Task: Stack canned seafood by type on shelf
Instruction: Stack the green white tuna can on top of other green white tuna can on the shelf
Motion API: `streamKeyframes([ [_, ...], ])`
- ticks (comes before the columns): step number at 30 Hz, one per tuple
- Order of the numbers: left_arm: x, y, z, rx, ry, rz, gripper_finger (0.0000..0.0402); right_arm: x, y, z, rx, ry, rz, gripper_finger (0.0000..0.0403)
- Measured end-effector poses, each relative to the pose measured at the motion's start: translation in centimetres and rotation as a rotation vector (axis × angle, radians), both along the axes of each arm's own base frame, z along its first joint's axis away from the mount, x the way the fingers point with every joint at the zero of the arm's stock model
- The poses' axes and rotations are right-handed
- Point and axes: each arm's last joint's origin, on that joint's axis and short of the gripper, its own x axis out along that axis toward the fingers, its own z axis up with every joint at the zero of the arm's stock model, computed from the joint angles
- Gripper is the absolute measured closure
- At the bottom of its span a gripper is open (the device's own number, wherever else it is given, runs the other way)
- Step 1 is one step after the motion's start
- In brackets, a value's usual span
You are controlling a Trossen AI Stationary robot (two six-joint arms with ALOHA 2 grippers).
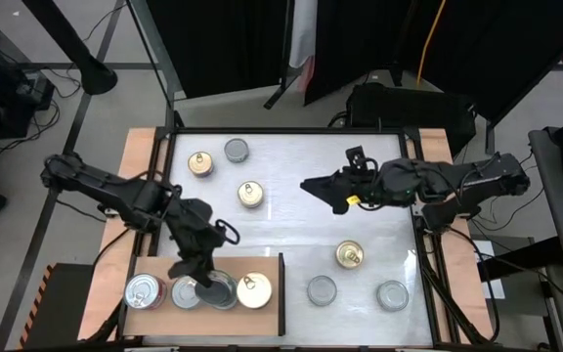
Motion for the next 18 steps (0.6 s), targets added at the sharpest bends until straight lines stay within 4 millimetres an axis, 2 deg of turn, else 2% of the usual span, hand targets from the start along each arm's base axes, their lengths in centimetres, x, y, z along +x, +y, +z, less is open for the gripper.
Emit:
streamKeyframes([
  [8, 0.4, -0.5, -1.9, -0.048, 0.017, 0.023, 0.0239, -0.2, 1.0, 0.0, 0.004, -0.002, 0.035, 0.0238],
  [13, 0.3, -0.6, -2.0, -0.043, 0.017, 0.024, 0.0232, -0.3, 1.4, 0.0, 0.003, -0.001, 0.052, 0.0238],
  [18, 0.5, -0.4, -2.0, 0.012, -0.014, 0.103, 0.0229, -0.3, 1.4, 0.0, -0.01, 0.002, 0.058, 0.0238],
])
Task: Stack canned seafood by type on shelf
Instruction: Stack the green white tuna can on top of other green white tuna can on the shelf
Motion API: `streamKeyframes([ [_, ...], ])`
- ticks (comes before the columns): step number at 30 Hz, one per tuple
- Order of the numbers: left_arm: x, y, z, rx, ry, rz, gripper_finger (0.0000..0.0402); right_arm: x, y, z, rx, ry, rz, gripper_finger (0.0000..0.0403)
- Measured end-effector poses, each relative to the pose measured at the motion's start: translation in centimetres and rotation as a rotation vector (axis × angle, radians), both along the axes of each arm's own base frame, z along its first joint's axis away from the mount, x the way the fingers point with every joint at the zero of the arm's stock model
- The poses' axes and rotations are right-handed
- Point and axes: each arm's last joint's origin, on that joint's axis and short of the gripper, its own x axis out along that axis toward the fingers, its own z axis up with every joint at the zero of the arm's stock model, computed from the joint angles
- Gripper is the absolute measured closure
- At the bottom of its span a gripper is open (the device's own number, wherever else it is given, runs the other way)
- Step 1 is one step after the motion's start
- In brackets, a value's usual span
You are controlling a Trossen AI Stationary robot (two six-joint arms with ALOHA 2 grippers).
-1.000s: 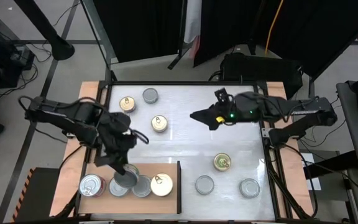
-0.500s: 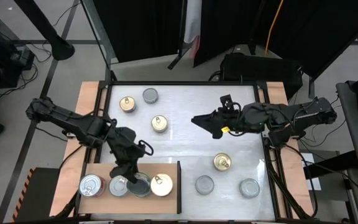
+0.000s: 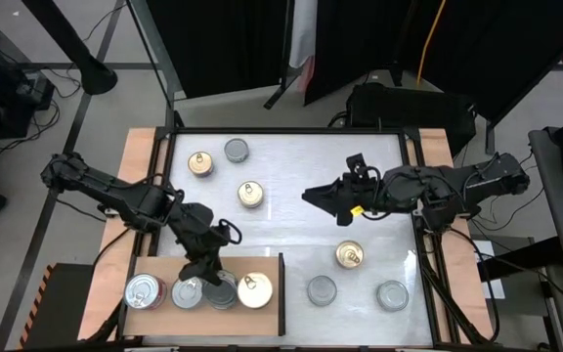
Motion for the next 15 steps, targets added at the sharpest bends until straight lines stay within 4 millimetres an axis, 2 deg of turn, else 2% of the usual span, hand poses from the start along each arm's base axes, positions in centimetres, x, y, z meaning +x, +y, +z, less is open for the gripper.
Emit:
streamKeyframes([
  [15, -0.06, 0.07, -0.14, 0.016, 0.014, 0.017, 0.0226, -0.06, -0.01, -0.5, -0.03, 0.052, 0.01, 0.0238],
])
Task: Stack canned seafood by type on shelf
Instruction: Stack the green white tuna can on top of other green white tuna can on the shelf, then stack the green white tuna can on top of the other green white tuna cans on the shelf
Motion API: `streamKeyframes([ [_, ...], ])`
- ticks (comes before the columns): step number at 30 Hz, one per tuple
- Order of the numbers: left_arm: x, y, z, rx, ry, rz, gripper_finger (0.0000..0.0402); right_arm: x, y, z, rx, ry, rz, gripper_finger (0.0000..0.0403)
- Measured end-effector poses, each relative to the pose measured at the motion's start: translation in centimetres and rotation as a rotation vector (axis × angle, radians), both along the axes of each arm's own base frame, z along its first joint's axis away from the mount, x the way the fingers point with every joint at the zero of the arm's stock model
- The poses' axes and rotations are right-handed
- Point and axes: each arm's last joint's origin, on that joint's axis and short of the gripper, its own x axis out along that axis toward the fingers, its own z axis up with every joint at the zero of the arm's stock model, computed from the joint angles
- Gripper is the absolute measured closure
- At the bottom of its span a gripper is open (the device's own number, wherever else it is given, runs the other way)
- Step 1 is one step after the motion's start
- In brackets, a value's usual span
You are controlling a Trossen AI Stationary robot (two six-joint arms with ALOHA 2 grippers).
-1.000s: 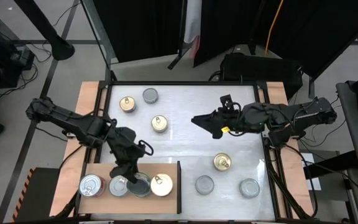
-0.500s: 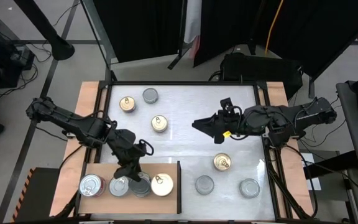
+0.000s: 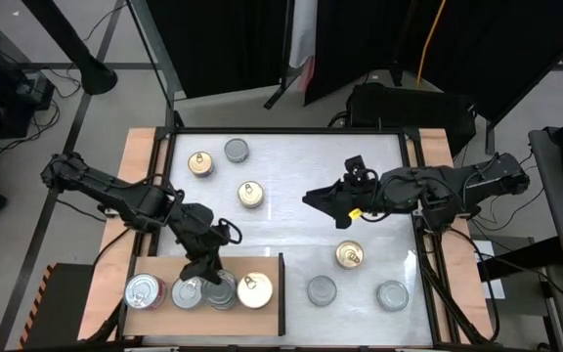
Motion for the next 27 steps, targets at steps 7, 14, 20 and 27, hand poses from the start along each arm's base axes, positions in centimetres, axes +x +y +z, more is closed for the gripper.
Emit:
streamKeyframes([
  [7, 0.4, -0.1, -0.5, 0.026, 0.016, 0.02, 0.0182, 0.0, -0.3, -0.1, -0.002, 0.009, -0.01, 0.0238],
  [14, 1.0, -0.2, -1.1, 0.055, 0.014, 0.009, 0.0133, -0.3, -0.5, 0.0, -0.003, 0.015, -0.016, 0.0238],
  [20, -0.1, 1.8, 0.7, 0.038, -0.028, 0.088, 0.0132, -1.3, -0.8, 0.2, 0.015, 0.037, -0.025, 0.0238],
  [27, -3.7, 4.9, 3.2, 0.133, -0.008, 0.256, 0.0132, -3.6, 1.2, -2.5, 0.206, 0.349, 0.038, 0.024],
])
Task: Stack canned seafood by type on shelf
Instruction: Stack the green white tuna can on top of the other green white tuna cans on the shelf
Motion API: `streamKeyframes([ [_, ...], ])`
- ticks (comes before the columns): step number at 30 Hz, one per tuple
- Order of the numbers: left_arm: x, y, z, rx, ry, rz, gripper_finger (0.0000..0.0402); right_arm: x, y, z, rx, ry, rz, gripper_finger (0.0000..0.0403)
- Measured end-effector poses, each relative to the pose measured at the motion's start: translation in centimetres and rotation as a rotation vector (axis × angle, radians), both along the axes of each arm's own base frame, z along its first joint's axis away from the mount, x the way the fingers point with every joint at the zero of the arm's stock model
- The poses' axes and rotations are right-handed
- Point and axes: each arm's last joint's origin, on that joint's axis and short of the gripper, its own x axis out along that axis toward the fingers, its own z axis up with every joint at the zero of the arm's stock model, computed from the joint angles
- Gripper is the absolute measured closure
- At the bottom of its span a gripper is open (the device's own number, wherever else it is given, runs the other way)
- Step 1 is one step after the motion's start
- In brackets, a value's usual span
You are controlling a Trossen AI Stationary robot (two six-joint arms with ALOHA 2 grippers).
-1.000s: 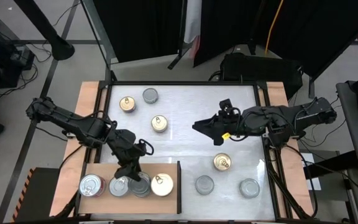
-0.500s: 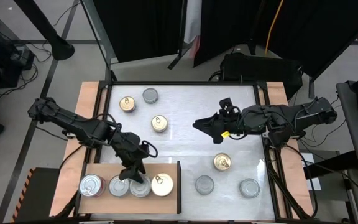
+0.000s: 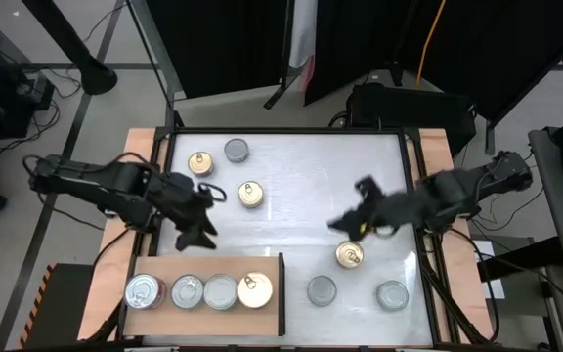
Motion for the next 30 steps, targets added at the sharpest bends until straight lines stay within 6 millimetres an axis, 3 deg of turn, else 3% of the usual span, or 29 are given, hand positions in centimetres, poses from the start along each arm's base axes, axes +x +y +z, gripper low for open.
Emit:
streamKeyframes([
  [5, -1.7, 1.4, 0.6, 0.121, -0.036, 0.125, 0.0132, 1.2, 4.5, -5.0, 0.033, 0.351, 0.1, 0.0265],
  [13, -2.2, 2.2, 0.9, 0.201, -0.062, 0.231, 0.0132, 4.6, 11.7, -12.8, -0.109, 0.548, 0.325, 0.0375],
  [15, -2.2, 2.2, 0.9, 0.201, -0.062, 0.231, 0.0132, 5.2, 12.7, -14.7, -0.159, 0.592, 0.354, 0.0395],
  [20, -2.2, 2.2, 0.9, 0.191, -0.061, 0.218, 0.0132, 6.5, 14.0, -18.5, -0.232, 0.681, 0.443, 0.0401],
  [30, -2.3, 1.9, 0.9, 0.119, -0.049, 0.147, 0.0132, 7.8, 15.4, -22.9, -0.254, 0.732, 0.476, 0.0402],
])
